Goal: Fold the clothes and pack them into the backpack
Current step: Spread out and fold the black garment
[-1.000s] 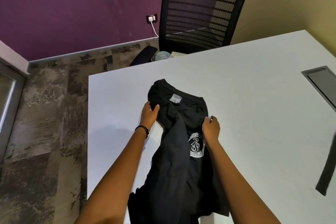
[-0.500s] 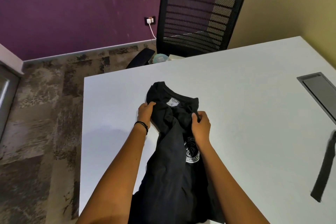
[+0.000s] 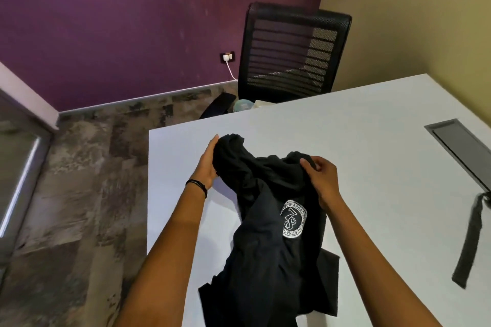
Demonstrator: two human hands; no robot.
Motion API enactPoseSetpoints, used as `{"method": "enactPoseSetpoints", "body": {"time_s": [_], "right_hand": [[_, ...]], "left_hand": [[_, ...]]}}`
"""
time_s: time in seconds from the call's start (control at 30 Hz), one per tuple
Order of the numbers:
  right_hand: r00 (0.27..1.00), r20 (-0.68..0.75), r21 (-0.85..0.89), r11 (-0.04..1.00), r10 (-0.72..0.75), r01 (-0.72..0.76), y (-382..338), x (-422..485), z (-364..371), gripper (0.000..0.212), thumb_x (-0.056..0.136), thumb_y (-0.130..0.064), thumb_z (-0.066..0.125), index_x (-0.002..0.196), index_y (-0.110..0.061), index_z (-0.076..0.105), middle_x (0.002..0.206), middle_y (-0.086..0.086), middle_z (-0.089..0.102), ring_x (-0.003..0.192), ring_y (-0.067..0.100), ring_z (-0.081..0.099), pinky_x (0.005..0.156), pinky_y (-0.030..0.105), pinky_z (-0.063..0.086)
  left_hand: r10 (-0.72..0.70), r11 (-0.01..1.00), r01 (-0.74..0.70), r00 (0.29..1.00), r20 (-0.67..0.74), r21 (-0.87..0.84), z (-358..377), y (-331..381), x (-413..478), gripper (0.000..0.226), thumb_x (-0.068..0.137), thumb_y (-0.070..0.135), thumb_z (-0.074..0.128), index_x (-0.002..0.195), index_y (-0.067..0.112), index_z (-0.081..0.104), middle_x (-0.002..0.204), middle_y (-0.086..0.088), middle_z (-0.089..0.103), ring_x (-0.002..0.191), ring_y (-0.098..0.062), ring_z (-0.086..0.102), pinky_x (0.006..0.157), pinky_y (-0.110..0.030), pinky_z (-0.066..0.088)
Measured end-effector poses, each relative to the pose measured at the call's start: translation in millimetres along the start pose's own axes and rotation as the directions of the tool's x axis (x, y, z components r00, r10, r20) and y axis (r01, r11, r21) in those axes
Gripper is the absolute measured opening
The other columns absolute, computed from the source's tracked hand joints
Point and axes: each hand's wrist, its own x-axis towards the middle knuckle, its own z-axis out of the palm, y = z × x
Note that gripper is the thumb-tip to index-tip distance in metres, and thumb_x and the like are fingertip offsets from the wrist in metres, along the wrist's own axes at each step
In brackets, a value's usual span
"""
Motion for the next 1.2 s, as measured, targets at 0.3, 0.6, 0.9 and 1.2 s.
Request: {"method": "enactPoseSetpoints", "body": {"time_s": [0.3,0.6,0.9,1.2], "right_hand": [[0.978,-0.199,0.035,0.997,-0.064,0.072,-48.7,-27.3,-24.0,0.015,0.088,-0.018,0.059,0.098,-0.007,0.061,0.101,0.009,0.064,0.095,0.024,0.060,0.085,0.030,0.046],[0.948,-0.147,-0.032,0.959,-0.282,0.281,-91.0,-67.7,-47.5,0.023,0.086,-0.014,0.065,0.106,-0.005,0.059,0.110,0.008,0.063,0.099,0.021,0.059,0.085,0.023,0.045],[0.821,0.043,-0.160,0.808,-0.569,0.567,-128.2,-88.9,-77.4,0.027,0.075,-0.001,0.073,0.101,0.000,0.068,0.097,0.007,0.067,0.090,0.016,0.062,0.075,-0.002,0.040],[0.696,-0.070,-0.185,0.695,-0.715,0.695,-187.1,-107.7,-103.4,0.016,0.079,-0.008,0.071,0.094,-0.003,0.072,0.088,0.003,0.069,0.074,0.001,0.062,0.075,0.003,0.045]], "left_hand": [[0.304,0.789,-0.225,0.952,-0.045,0.572,-6.2,40.3,-74.4,0.034,0.083,0.033,0.068,0.105,0.009,0.060,0.095,0.002,0.064,0.096,-0.019,0.057,0.070,-0.018,0.047],[0.472,0.332,-0.236,0.880,0.056,0.913,-3.7,66.9,-118.0,0.048,0.080,0.025,0.072,0.119,0.008,0.050,0.116,-0.010,0.059,0.106,-0.029,0.056,0.087,-0.036,0.048],[0.694,0.212,-0.295,0.717,0.069,0.932,9.9,111.5,-177.6,0.036,0.084,0.047,0.062,0.077,0.013,0.055,0.073,0.001,0.058,0.070,-0.020,0.053,0.056,-0.029,0.036],[0.819,0.041,-0.290,0.558,0.134,0.956,29.3,148.5,-239.7,0.033,0.096,0.037,0.045,0.085,0.008,0.057,0.078,-0.005,0.059,0.072,-0.027,0.050,0.063,-0.031,0.032]]}}
